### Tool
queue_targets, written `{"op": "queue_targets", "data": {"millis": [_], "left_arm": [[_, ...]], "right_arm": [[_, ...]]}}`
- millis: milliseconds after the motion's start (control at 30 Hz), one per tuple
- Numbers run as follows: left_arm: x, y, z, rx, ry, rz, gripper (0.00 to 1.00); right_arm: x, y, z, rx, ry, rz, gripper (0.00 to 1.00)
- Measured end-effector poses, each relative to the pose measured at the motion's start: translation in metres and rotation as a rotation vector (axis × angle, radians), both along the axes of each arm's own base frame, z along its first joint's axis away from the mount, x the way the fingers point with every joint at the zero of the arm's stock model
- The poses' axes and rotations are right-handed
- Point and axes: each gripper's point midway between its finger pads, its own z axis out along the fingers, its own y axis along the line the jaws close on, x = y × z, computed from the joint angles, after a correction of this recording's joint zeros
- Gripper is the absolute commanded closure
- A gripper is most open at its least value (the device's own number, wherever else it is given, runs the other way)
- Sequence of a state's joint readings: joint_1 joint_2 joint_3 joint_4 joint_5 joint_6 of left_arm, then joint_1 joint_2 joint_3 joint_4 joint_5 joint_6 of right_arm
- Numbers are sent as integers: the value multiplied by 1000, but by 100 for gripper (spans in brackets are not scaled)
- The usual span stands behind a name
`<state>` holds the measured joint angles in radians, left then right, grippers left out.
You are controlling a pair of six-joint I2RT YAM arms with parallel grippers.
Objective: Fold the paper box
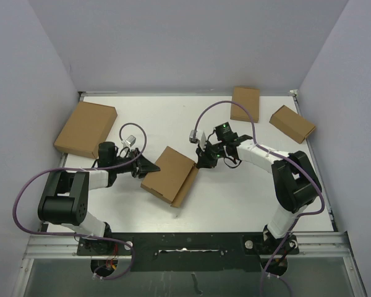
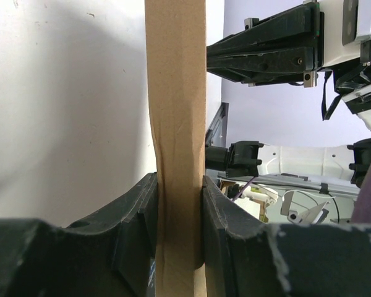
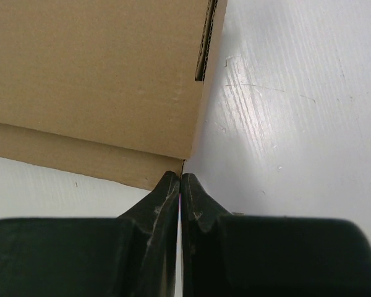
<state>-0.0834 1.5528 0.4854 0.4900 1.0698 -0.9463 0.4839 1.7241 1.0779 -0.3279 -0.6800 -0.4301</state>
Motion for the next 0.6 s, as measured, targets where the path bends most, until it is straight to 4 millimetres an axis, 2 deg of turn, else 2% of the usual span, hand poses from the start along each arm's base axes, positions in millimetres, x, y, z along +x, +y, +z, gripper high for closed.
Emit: {"op": "queue_targets", "data": {"millis": [367,600], "left_arm": [[1,-6,4,62,-37,-90,83],[8,-17,10,125,-52,-192,83]], "right_arm": [[-4,-3,0,-30,21,0,99],[-6,-9,-5,-74,39,-13,96]]}}
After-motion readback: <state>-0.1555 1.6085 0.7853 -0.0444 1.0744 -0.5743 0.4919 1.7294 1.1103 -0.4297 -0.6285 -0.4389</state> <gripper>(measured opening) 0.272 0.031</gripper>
